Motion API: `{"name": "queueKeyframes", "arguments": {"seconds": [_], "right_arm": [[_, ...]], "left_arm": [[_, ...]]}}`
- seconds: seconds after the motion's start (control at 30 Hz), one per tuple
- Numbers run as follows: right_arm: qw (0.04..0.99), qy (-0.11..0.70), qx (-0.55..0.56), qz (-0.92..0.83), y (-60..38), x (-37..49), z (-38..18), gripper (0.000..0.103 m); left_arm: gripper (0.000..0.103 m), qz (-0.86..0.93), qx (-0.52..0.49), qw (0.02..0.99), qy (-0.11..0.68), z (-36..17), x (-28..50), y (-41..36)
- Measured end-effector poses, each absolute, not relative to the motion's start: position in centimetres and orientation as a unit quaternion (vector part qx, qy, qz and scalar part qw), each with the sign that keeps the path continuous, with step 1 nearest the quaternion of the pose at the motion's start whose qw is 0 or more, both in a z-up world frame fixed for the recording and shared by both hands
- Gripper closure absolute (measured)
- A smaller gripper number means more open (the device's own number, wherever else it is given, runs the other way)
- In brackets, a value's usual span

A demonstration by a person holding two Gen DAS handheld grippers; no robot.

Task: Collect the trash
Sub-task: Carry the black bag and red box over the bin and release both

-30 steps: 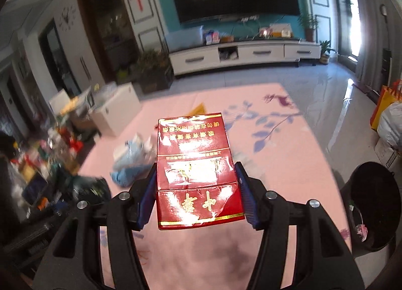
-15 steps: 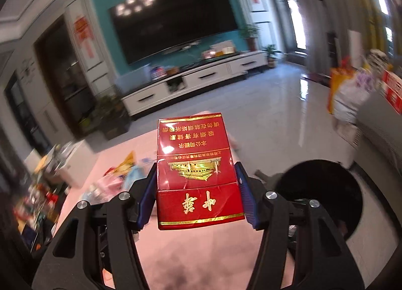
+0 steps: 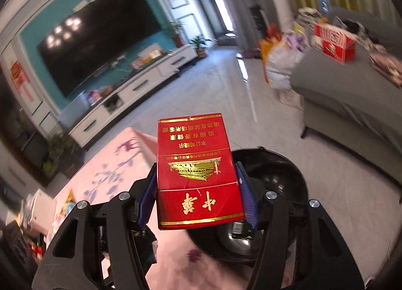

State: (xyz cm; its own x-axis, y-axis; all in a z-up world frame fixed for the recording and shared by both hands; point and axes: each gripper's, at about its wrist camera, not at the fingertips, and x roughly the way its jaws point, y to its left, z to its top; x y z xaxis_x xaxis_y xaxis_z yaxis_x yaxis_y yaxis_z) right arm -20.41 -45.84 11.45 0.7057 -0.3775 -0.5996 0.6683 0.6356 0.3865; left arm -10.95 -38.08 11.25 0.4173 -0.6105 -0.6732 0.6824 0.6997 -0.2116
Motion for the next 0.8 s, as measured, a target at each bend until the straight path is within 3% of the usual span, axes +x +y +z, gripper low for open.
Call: {"name": "queueKeyframes", "arguments": {"seconds": [0.5, 0.8], "right_arm": [[0.793, 0.282, 0.407, -0.354, -52.1, -22.2, 5.0, 0.045], [0.772, 0.293, 0.43, -0.366, -52.8, -22.4, 4.1, 0.044]], "left_arm": [[0.051, -0.423, 0.075, 0.791, 0.436, 5.5, -9.9, -45.6], [0.051, -0.434, 0.088, 0.772, 0.456, 3.5, -10.5, -48.1]]}}
